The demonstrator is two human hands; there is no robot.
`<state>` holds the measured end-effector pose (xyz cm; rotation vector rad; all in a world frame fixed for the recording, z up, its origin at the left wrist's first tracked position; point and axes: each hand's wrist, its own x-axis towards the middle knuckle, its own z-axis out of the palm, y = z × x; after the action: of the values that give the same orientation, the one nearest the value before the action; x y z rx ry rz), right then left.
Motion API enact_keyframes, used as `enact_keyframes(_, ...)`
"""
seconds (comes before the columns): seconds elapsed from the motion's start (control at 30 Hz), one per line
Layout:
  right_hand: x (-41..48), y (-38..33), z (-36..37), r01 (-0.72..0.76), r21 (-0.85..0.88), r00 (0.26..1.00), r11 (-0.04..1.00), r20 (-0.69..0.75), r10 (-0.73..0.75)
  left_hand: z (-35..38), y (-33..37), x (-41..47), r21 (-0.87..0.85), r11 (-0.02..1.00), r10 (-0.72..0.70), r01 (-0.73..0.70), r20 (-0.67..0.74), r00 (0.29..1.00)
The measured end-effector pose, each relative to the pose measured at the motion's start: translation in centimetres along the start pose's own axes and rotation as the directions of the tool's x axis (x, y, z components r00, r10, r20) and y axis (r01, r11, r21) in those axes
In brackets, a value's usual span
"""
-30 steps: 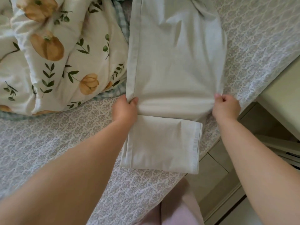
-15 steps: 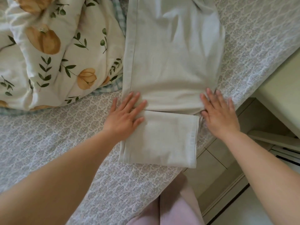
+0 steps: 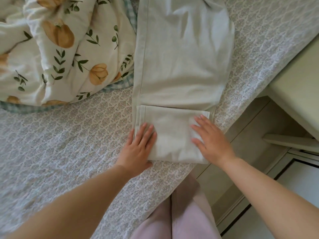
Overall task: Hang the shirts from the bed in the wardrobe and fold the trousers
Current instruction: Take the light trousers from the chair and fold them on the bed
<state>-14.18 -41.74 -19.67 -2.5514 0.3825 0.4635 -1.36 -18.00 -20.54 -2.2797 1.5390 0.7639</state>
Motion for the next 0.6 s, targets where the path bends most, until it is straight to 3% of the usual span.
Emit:
enact_keyframes(0.07, 0.3, -0.7, 0.2, -0.137, 0.306, 0.921, 0.942, -0.31, 0.235, 0.2, 0.6, 0.1, 0.003, 0.999, -0.043, 0.043, 0.012, 0.999)
enact_keyframes(0.1, 0.7, -1.0, 0.1, -0.245, 0.45, 0.835, 0.859, -0.353, 0.423, 0.3, 0.8, 0.2, 0.003, 0.998, -0.06, 0.06, 0.012, 0.998)
enact_keyframes(0.17, 1.6, -1.3, -0.1, -0.454, 0.679, 0.665, 0.577, -0.173, 0.726, 0.0, 1.2, 0.4, -0.01, 0.996, -0.083, 0.083, 0.015, 0.996)
enact_keyframes(0.23, 2.3, -0.8, -0.2, -0.56, 0.727, 0.574, 0.396, -0.004, 0.819, -0.5, 1.8, 0.6, -0.02, 0.995, -0.096, 0.096, 0.022, 0.995)
enact_keyframes(0.43, 2.4, -0.1, -1.6, -0.673, 0.58, 0.624, 0.459, 0.11, 0.774, -1.2, 2.4, 0.6, -0.012, 0.992, -0.126, 0.127, 0.049, 0.991)
enact_keyframes(0.6, 0.9, 0.1, -1.2, -0.727, 0.488, 0.566, 0.484, 0.026, 0.824, -1.3, 2.3, 0.5, -0.01, 0.995, -0.093, 0.094, 0.056, 0.994)
